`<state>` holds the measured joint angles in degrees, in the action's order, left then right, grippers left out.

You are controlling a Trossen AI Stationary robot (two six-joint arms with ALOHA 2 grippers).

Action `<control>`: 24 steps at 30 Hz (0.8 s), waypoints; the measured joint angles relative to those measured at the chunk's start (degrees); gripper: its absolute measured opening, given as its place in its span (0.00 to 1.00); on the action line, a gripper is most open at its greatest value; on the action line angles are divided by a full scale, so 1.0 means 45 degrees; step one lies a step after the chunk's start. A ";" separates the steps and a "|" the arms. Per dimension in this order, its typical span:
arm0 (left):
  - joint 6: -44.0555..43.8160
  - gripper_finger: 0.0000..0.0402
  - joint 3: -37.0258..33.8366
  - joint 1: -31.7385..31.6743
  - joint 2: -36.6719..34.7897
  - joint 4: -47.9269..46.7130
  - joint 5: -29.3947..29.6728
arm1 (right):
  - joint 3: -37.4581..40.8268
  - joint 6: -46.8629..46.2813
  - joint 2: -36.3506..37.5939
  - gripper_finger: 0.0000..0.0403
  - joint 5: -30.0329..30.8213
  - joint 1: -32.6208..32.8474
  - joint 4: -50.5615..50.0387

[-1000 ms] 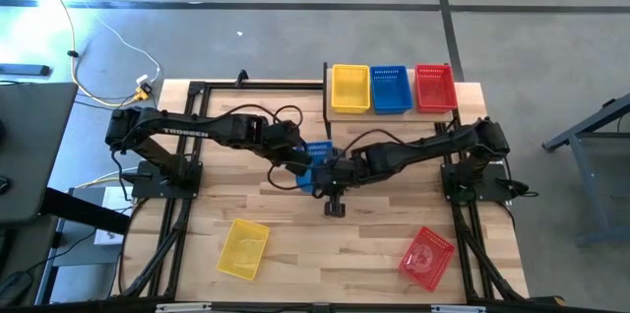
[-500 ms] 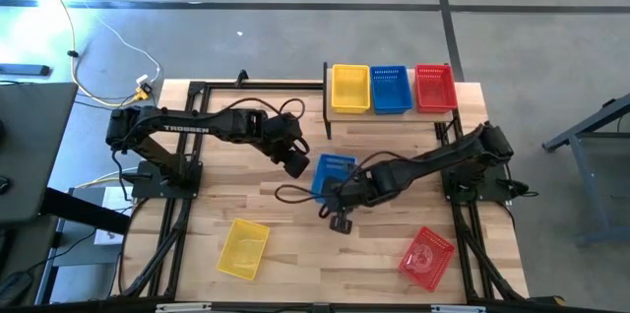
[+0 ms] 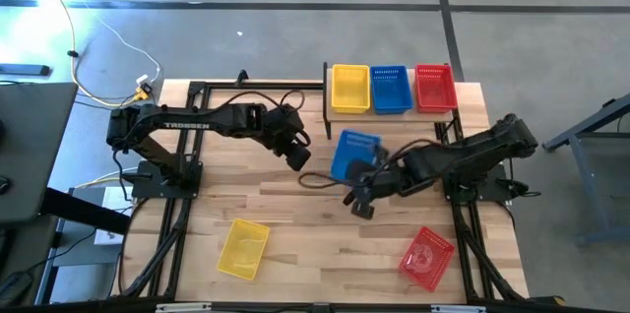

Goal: Stack baskets on shelf by color
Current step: Stack the blue bin on top of the other blue bins on the shelf

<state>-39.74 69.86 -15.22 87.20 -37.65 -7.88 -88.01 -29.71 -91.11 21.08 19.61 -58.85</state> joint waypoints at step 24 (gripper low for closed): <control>0.0320 0.31 0.0000 -0.1823 -0.0971 0.0443 -0.0067 | 0.0000 0.8766 0.6379 0.00 0.2163 -0.4908 -0.1832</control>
<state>-38.30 69.87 -23.42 82.83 -35.66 -8.19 -88.01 9.74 -62.40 30.81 -2.48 -67.09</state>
